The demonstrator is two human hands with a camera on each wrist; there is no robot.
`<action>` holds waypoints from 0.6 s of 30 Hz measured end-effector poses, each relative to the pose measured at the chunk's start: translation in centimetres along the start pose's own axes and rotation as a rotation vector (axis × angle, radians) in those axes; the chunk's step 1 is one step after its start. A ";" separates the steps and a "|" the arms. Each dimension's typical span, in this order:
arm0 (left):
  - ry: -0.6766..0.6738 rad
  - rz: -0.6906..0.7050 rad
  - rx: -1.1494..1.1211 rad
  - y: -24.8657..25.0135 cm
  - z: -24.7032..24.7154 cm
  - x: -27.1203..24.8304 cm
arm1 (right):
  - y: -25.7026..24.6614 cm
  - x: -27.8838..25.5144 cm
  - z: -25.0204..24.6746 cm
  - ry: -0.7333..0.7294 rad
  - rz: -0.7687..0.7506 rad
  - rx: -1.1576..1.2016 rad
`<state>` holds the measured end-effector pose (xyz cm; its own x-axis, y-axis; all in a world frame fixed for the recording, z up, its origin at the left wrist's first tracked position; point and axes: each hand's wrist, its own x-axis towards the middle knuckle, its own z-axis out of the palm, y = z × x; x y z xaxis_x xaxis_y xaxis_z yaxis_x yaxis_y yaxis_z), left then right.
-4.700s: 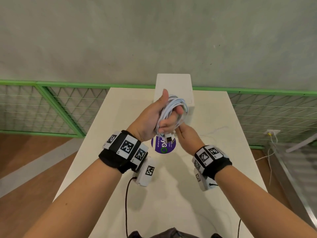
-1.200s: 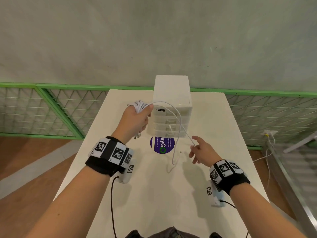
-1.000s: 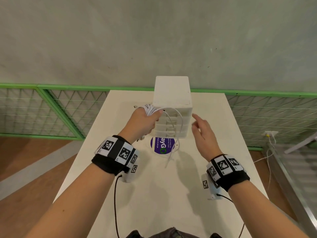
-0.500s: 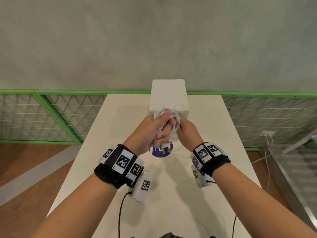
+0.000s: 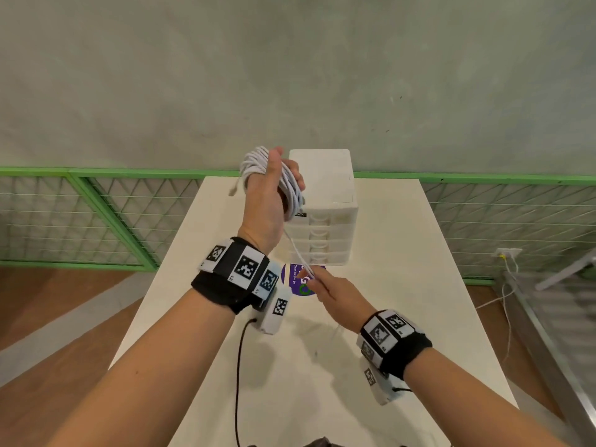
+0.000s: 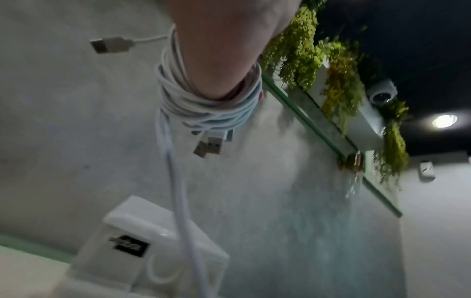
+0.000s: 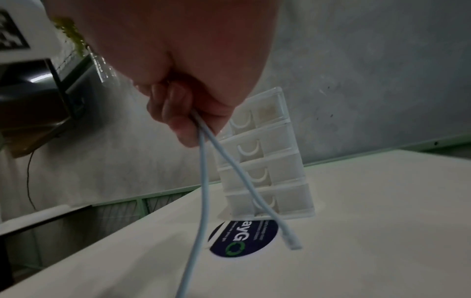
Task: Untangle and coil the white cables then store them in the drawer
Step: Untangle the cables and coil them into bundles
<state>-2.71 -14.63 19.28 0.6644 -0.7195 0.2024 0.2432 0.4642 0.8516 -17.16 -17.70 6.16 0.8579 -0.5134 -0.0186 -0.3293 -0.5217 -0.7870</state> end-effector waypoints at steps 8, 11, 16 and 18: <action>-0.191 0.148 0.871 -1.9 -5.0 0.7 | 1.1 -1.5 -3.2 0.125 -0.234 -0.115; -0.308 0.009 0.925 -2.8 -5.3 -0.4 | -0.4 -0.9 -4.9 0.287 -0.353 -0.049; -0.522 -0.213 0.857 -3.1 -3.5 -2.7 | -2.6 1.4 -7.3 0.424 -0.421 0.015; -0.576 -0.306 0.750 -3.1 -2.9 -3.5 | -3.1 2.1 -7.8 0.397 -0.363 0.102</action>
<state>-3.69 -12.02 14.54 0.1547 -0.9870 -0.0430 -0.2951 -0.0877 0.9514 -17.44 -22.46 13.31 0.6880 -0.5408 0.4840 0.0173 -0.6545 -0.7559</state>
